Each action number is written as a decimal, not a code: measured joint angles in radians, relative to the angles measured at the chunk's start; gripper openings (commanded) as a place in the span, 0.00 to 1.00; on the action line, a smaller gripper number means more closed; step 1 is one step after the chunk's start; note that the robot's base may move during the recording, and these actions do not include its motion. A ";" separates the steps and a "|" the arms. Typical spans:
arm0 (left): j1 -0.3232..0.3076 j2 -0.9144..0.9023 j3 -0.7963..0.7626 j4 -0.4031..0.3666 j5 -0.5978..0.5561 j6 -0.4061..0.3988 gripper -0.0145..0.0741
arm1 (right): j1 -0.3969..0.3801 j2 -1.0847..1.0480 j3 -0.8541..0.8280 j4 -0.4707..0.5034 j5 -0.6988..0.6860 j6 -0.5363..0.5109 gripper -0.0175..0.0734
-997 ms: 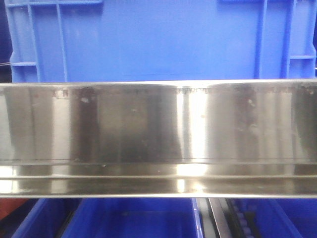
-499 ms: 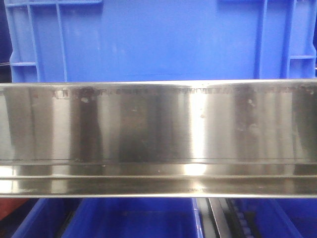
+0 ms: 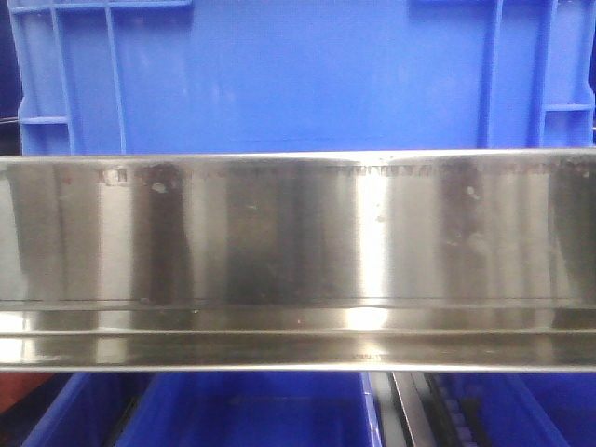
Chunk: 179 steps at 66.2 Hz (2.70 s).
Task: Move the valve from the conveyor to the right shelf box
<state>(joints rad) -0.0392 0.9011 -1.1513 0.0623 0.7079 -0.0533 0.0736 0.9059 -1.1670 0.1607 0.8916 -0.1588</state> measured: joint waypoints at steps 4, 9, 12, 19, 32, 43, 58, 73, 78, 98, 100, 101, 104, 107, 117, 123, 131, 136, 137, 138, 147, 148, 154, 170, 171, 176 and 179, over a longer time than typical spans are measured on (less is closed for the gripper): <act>0.000 0.000 0.000 0.000 0.000 0.000 0.04 | 0.000 0.000 0.000 0.000 0.000 0.000 0.02; 0.000 0.000 0.000 0.000 0.000 0.000 0.04 | 0.000 0.000 0.000 0.000 0.000 0.000 0.02; 0.000 0.000 0.000 0.000 0.000 0.000 0.04 | 0.000 0.000 0.000 0.000 0.000 0.000 0.02; 0.000 0.000 0.000 0.000 -0.002 0.000 0.04 | 0.000 0.000 0.000 0.000 -0.004 0.000 0.02; 0.000 0.010 -0.029 0.006 -0.020 0.010 0.04 | 0.000 0.004 -0.020 0.016 -0.053 0.000 0.02; -0.035 0.078 -0.173 -0.003 -0.016 0.034 0.04 | 0.019 0.048 -0.134 0.065 -0.096 0.000 0.02; -0.247 0.252 -0.404 -0.043 0.023 0.071 0.04 | 0.164 0.201 -0.364 0.073 -0.118 0.000 0.02; -0.471 0.482 -0.520 -0.038 0.045 0.078 0.04 | 0.314 0.357 -0.483 0.089 -0.123 0.000 0.02; -0.500 0.547 -0.527 -0.026 0.050 0.078 0.04 | 0.337 0.408 -0.483 0.093 -0.111 0.000 0.02; -0.507 0.728 -0.527 -0.006 0.129 0.080 0.04 | 0.365 0.590 -0.483 0.099 -0.021 0.000 0.02; -0.507 0.739 -0.527 -0.006 0.131 0.080 0.04 | 0.366 0.606 -0.483 0.104 -0.013 0.000 0.02; -0.507 0.743 -0.527 -0.006 0.131 0.080 0.04 | 0.368 0.613 -0.483 0.107 -0.011 0.000 0.02; -0.507 0.758 -0.527 -0.005 0.136 0.080 0.04 | 0.369 0.639 -0.483 0.110 0.000 0.000 0.02; -0.507 0.765 -0.527 -0.005 0.146 0.080 0.05 | 0.369 0.658 -0.483 0.115 0.011 0.000 0.03; -0.507 0.789 -0.527 -0.004 0.184 0.080 0.26 | 0.369 0.703 -0.483 0.119 0.018 0.000 0.17; -0.507 0.796 -0.527 -0.004 0.208 0.080 0.41 | 0.369 0.711 -0.483 0.119 0.018 0.000 0.33; -0.507 0.800 -0.527 -0.002 0.230 0.080 0.63 | 0.369 0.713 -0.483 0.119 0.018 0.000 0.58; -0.507 0.800 -0.534 -0.002 0.228 0.080 0.71 | 0.369 0.713 -0.487 0.121 0.012 0.000 0.71; -0.507 0.800 -0.536 -0.002 0.228 0.080 0.72 | 0.369 0.713 -0.487 0.124 0.012 0.000 0.73; -0.507 0.800 -0.538 -0.002 0.230 0.080 0.72 | 0.369 0.713 -0.492 0.124 0.005 0.000 0.74; -0.507 0.800 -0.568 0.001 0.260 0.080 0.67 | 0.369 0.689 -0.500 0.126 -0.008 0.000 0.73; -0.507 0.800 -0.573 0.001 0.265 0.080 0.65 | 0.369 0.687 -0.500 0.126 -0.008 0.000 0.72; -0.507 0.789 -0.599 0.001 0.295 0.080 0.54 | 0.369 0.656 -0.504 0.126 -0.012 0.000 0.58; -0.507 0.677 -0.634 0.018 0.342 0.080 0.06 | 0.369 0.500 -0.510 0.128 -0.016 0.000 0.02; -0.507 0.667 -0.634 0.021 0.345 0.080 0.03 | 0.369 0.488 -0.509 0.128 -0.016 0.000 0.01; -0.507 0.606 -0.631 0.032 0.359 0.080 0.04 | 0.369 0.409 -0.505 0.130 -0.018 0.000 0.02; -0.507 0.569 -0.620 0.042 0.359 0.074 0.04 | 0.369 0.372 -0.492 0.122 -0.023 0.000 0.02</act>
<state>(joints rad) -0.5463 1.4699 -1.7715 0.1038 1.0671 0.0202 0.4424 1.2777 -1.6591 0.2823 0.8684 -0.1588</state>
